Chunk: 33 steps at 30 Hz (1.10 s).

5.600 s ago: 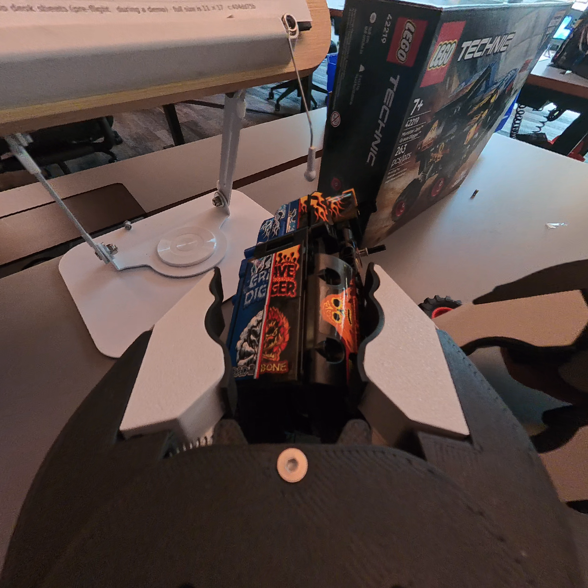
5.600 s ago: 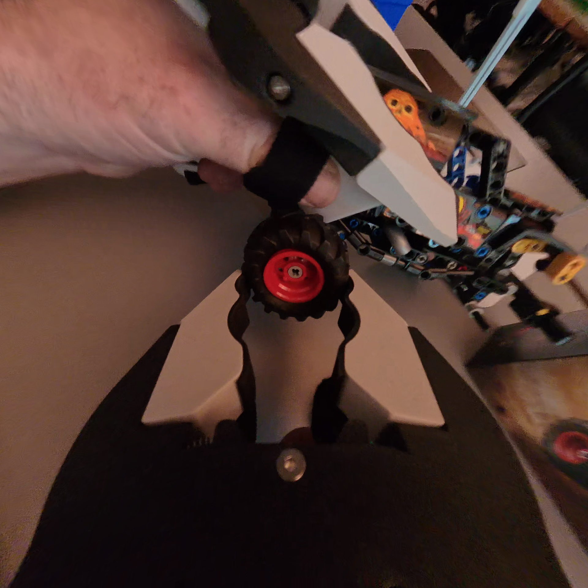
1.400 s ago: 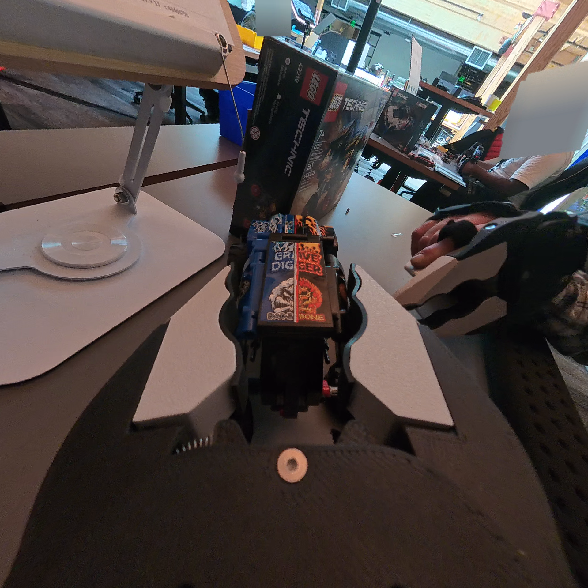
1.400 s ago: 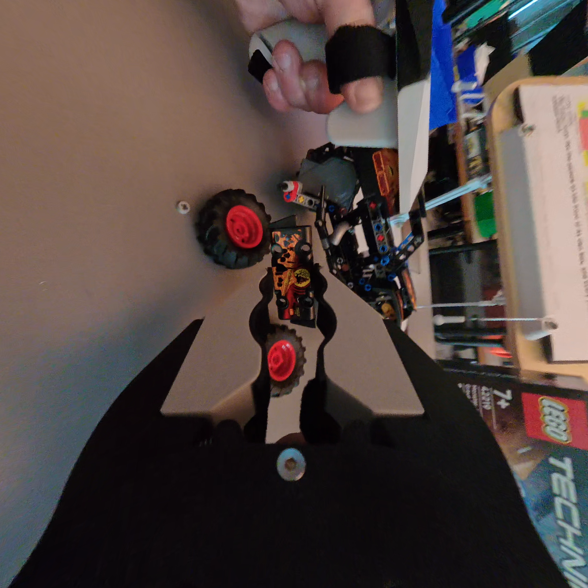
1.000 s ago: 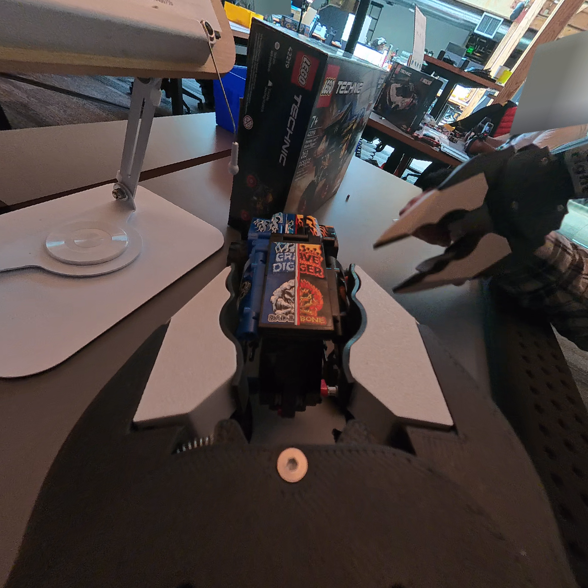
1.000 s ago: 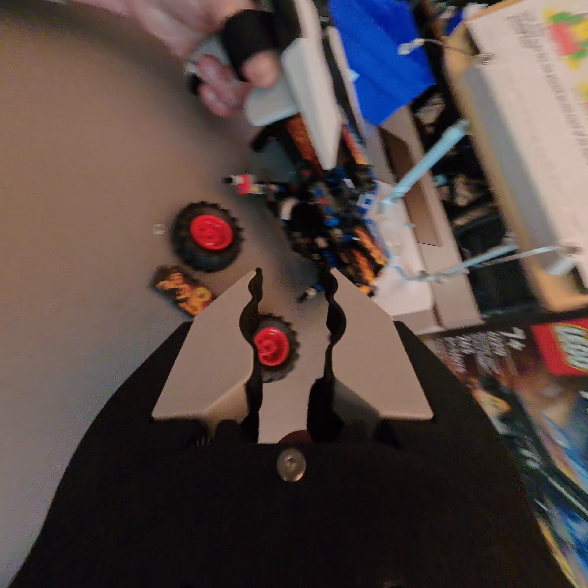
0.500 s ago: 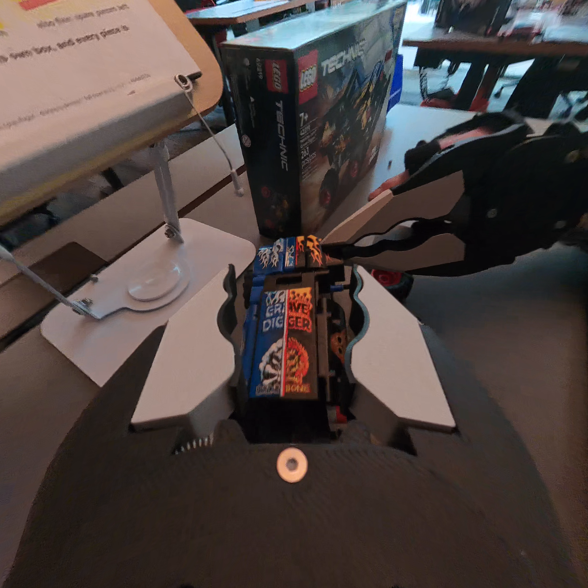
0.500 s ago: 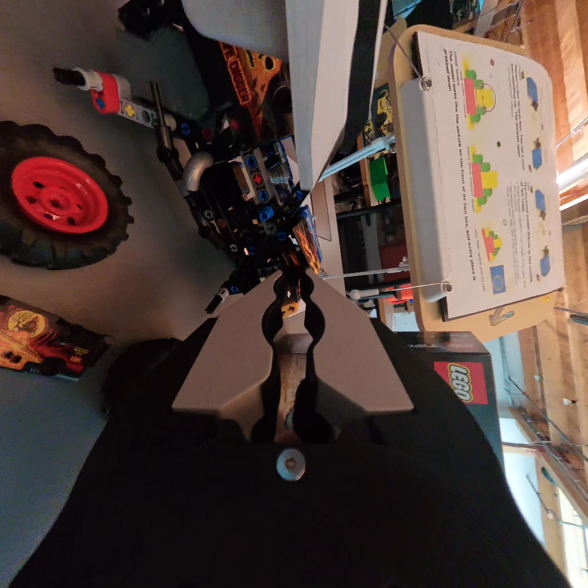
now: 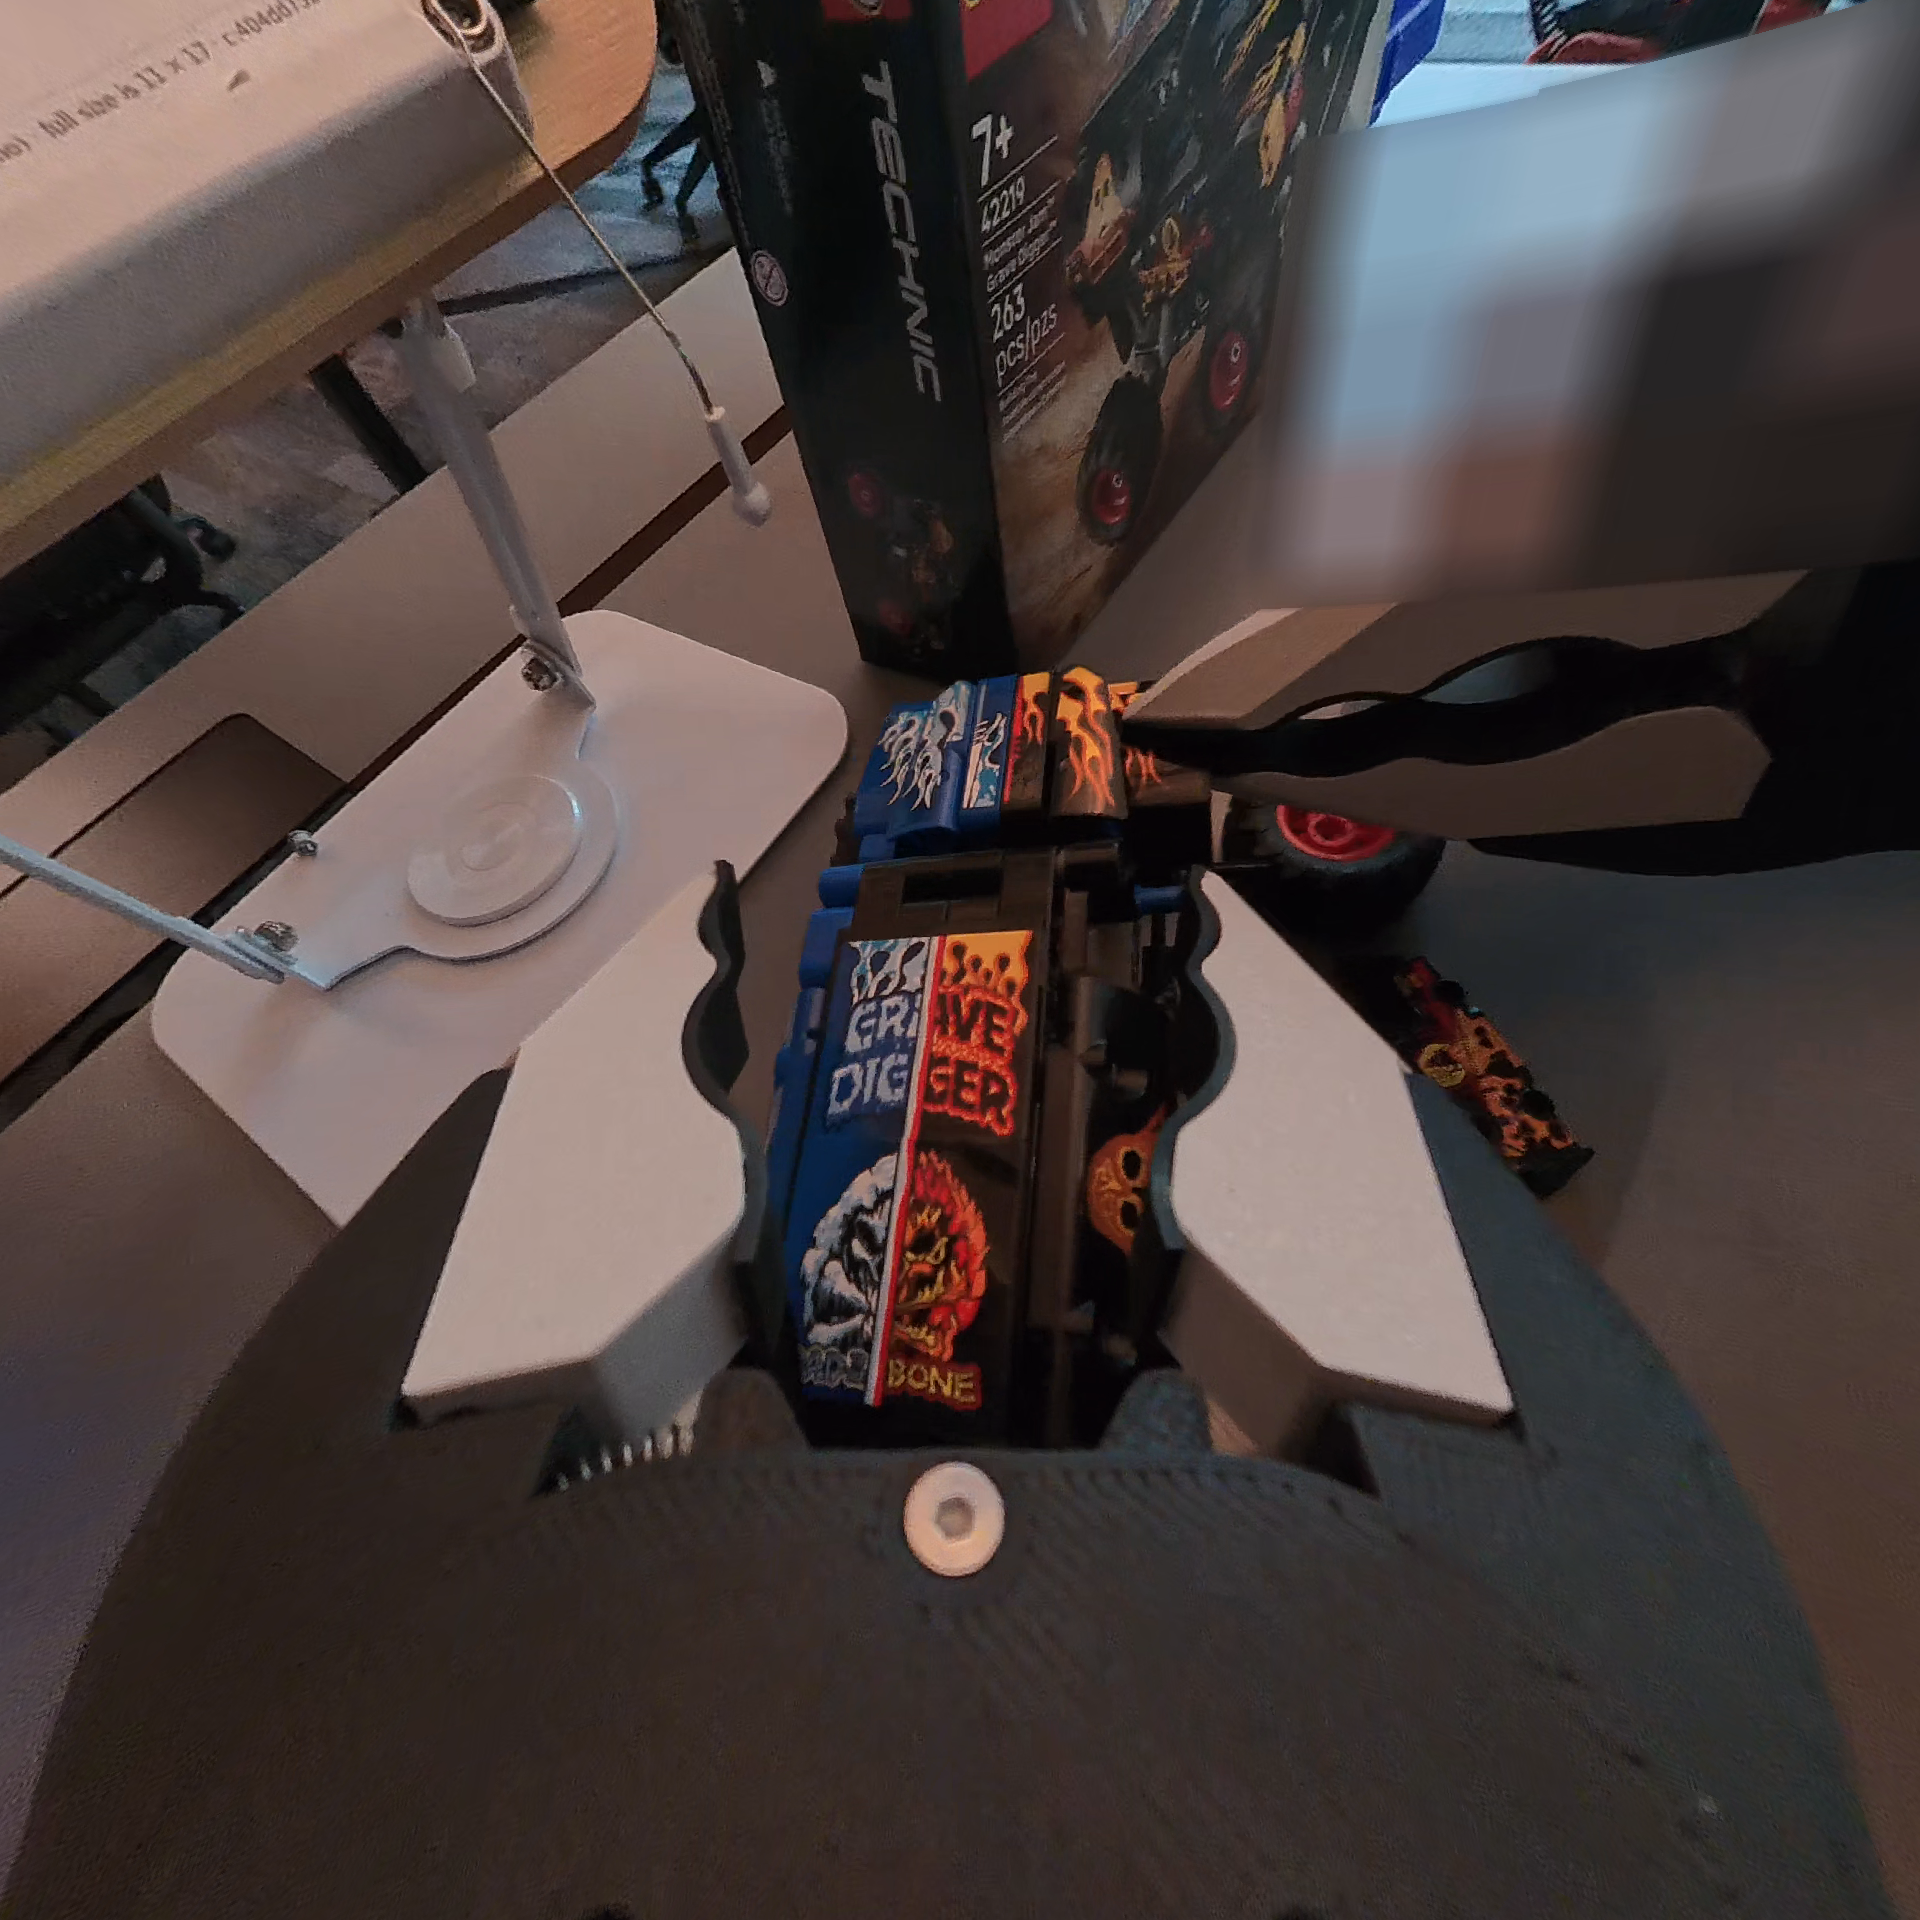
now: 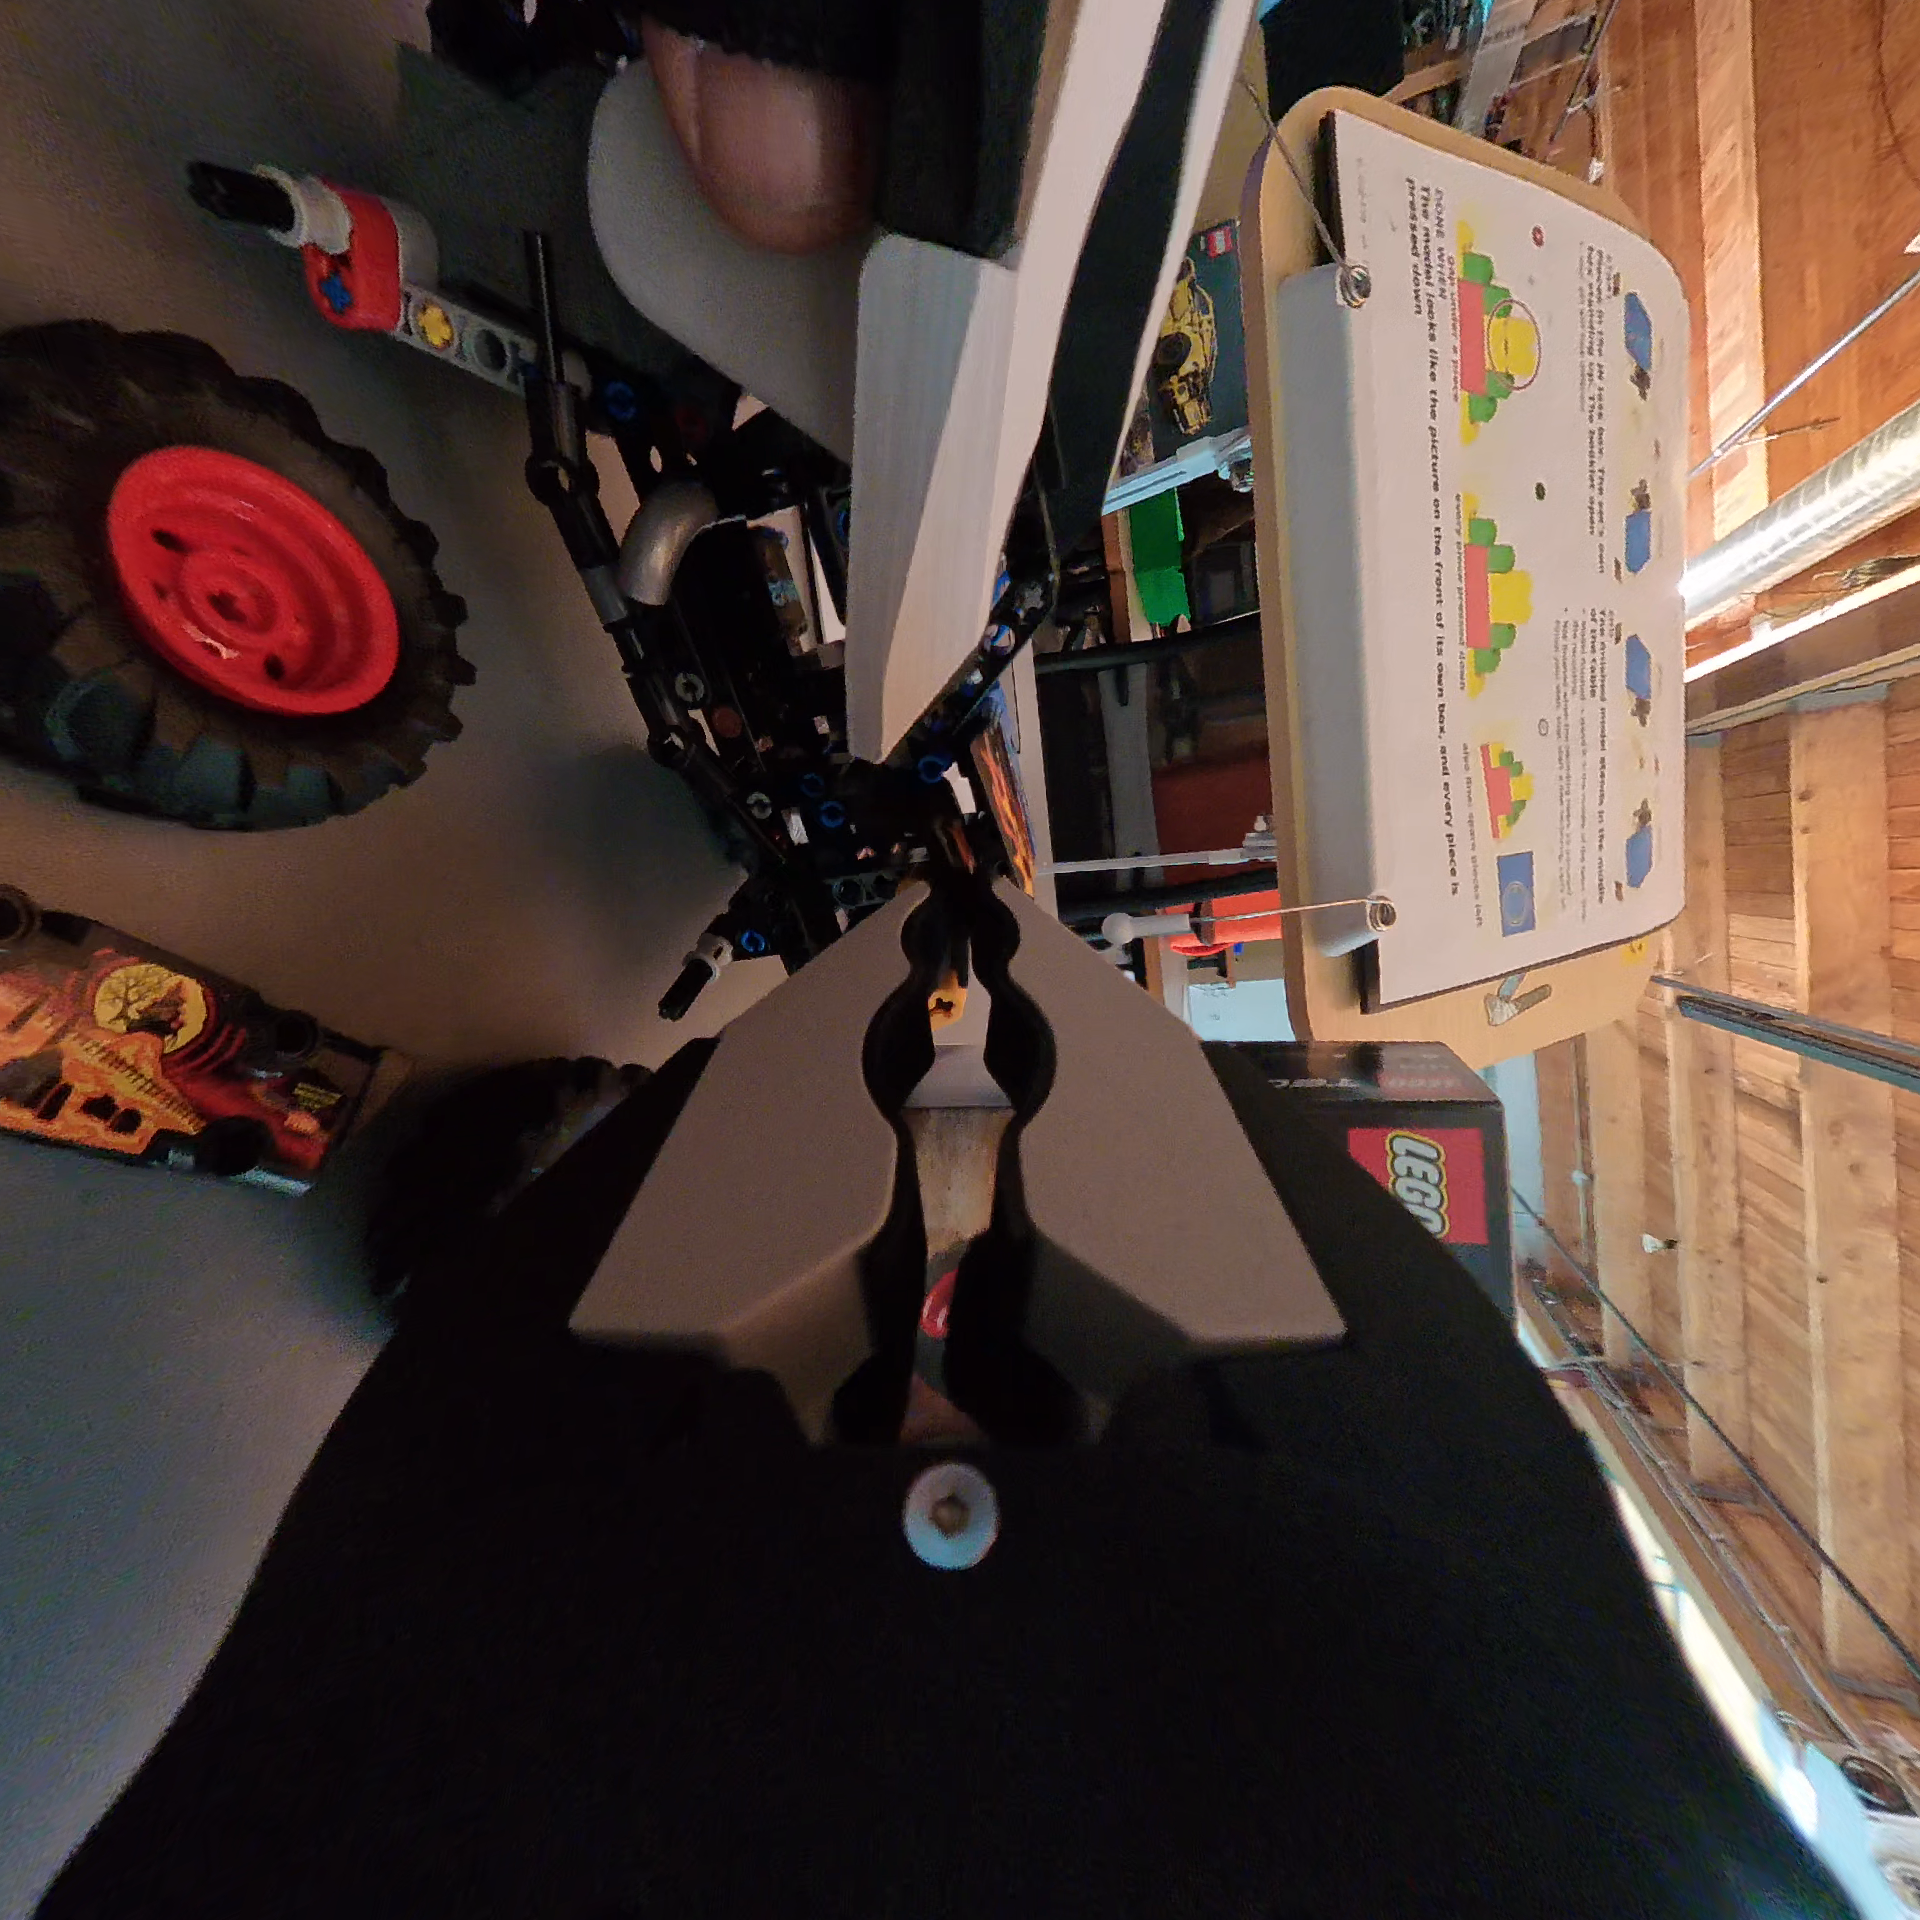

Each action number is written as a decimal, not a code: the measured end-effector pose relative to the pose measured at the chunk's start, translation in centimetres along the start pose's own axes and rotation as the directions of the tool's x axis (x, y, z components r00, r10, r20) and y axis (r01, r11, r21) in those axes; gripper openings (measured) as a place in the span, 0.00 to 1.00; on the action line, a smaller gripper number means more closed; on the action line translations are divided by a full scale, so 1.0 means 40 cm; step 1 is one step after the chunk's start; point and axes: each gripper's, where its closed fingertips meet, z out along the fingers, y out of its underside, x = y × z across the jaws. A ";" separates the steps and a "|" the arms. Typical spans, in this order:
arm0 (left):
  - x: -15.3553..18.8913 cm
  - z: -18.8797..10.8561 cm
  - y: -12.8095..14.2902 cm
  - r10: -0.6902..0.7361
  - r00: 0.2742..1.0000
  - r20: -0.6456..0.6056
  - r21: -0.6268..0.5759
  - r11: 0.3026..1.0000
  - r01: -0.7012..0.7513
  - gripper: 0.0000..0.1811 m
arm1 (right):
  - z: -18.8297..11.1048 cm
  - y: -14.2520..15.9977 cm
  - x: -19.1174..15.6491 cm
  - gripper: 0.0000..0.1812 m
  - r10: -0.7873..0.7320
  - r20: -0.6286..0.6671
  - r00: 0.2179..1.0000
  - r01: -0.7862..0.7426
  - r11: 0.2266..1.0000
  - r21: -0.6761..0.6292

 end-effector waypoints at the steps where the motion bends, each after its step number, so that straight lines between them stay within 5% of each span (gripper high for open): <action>1: 0.001 0.000 -0.001 -0.013 1.000 -0.012 0.011 1.000 0.013 0.45 | -0.004 0.001 0.002 0.00 0.020 0.008 1.000 -0.020 1.000 0.008; 4: 0.002 0.012 -0.008 -0.023 1.000 -0.018 0.019 1.000 0.024 0.45 | -0.005 0.017 0.007 0.01 0.192 0.085 0.978 -0.196 0.980 0.045; 10: 0.016 0.022 -0.010 -0.016 0.998 -0.057 0.026 1.000 0.017 0.46 | -0.026 0.022 0.003 0.00 0.050 0.023 0.999 -0.050 0.999 0.021; 15: 0.019 0.027 -0.022 -0.047 0.996 -0.081 0.061 0.997 0.052 0.46 | -0.043 0.028 0.021 0.00 0.475 0.201 0.857 -0.496 0.865 0.074; 21: 0.030 0.028 -0.022 -0.032 0.994 -0.107 0.065 0.997 0.039 0.47 | -0.060 0.030 0.017 0.00 0.215 0.069 0.974 -0.219 0.974 0.058; 33: 0.074 -0.006 -0.011 0.026 0.983 -0.182 0.049 0.999 -0.018 0.43 | -0.100 0.002 0.014 0.14 0.430 0.349 0.832 -0.500 0.855 0.138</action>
